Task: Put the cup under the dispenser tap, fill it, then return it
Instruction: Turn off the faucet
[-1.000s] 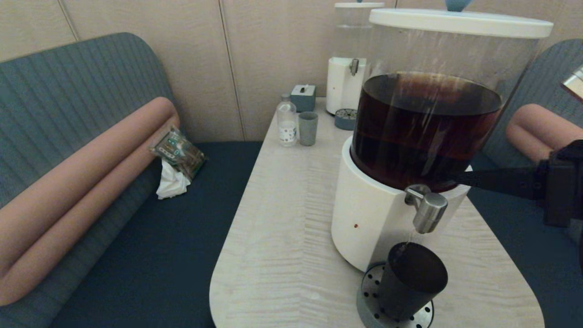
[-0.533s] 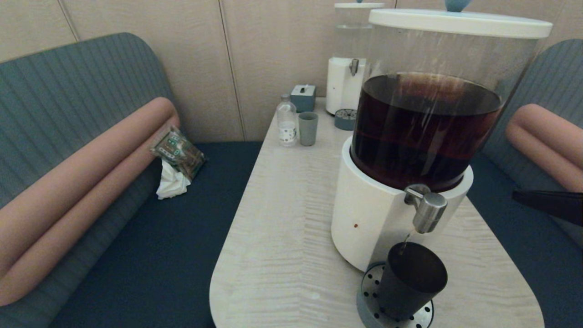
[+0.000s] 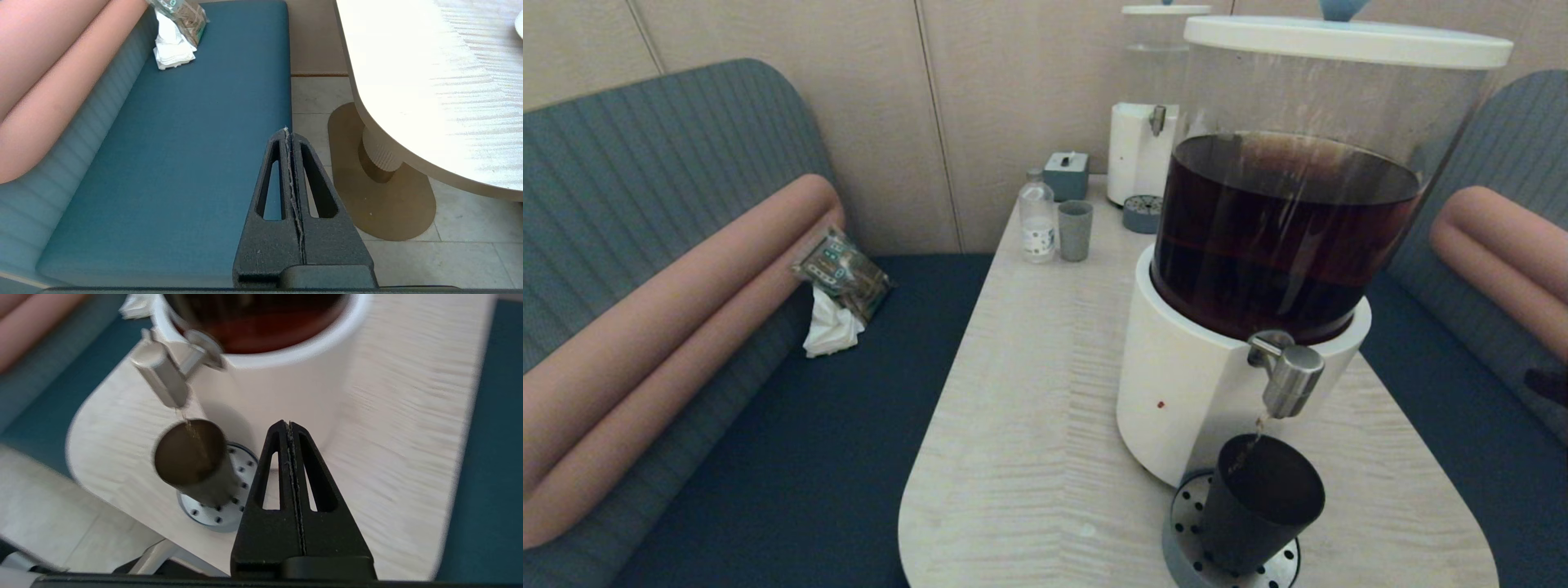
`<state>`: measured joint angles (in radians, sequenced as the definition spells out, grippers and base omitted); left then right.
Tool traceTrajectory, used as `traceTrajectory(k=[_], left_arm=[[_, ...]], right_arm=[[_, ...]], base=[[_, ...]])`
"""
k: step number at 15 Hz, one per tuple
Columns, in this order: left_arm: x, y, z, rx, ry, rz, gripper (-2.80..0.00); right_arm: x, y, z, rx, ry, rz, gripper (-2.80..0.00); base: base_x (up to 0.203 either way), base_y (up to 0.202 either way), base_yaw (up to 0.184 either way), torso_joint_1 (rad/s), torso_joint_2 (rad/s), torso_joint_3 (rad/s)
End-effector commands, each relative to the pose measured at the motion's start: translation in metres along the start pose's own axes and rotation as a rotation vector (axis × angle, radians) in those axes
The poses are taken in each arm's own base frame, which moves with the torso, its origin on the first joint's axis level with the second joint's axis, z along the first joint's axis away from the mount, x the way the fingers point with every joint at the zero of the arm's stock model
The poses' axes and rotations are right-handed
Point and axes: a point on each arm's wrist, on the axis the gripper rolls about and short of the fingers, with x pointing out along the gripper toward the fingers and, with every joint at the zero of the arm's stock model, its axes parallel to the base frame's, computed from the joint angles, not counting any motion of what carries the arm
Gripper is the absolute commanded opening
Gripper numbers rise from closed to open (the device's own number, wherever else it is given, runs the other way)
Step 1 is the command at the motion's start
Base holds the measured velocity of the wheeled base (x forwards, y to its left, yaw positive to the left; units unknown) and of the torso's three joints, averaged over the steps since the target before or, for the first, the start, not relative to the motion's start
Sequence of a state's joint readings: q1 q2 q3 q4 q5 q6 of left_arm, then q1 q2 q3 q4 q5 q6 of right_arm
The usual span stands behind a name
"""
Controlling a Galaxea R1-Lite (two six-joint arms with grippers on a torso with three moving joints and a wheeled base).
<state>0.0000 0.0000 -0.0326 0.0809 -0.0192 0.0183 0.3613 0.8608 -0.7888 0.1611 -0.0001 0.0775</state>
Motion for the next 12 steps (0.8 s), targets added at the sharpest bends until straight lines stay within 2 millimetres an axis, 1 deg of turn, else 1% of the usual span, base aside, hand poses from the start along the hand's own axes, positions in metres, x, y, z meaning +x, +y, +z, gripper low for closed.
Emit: traceTrajectory(k=[1,5,8,12], left_arm=[[0.000,0.000,0.000,0.000,-0.001,-0.001,-2.80],[0.000,0.000,0.000,0.000,0.001,-0.001,-2.80],[0.000,0.000,0.000,0.000,0.001,-0.001,-2.80],[0.000,0.000,0.000,0.000,0.001,-0.001,-2.80]], right_arm=[[-0.018,-0.001,-0.006,-0.001,-0.053,-0.028,-2.80],[-0.043,-0.007,-0.013,0.011,-0.111,-0.123,-2.80],[-0.077,0.000,-0.024,-0.006,-0.205,-0.110,-2.80],[-0.120,0.015,-0.044,-0.064,-0.384,-0.173,-2.80]], base=[[0.000,0.000,0.000,0.000,0.00,0.000],[0.000,0.000,0.000,0.000,0.00,0.000],[0.000,0.000,0.000,0.000,0.00,0.000],[0.000,0.000,0.000,0.000,0.00,0.000]])
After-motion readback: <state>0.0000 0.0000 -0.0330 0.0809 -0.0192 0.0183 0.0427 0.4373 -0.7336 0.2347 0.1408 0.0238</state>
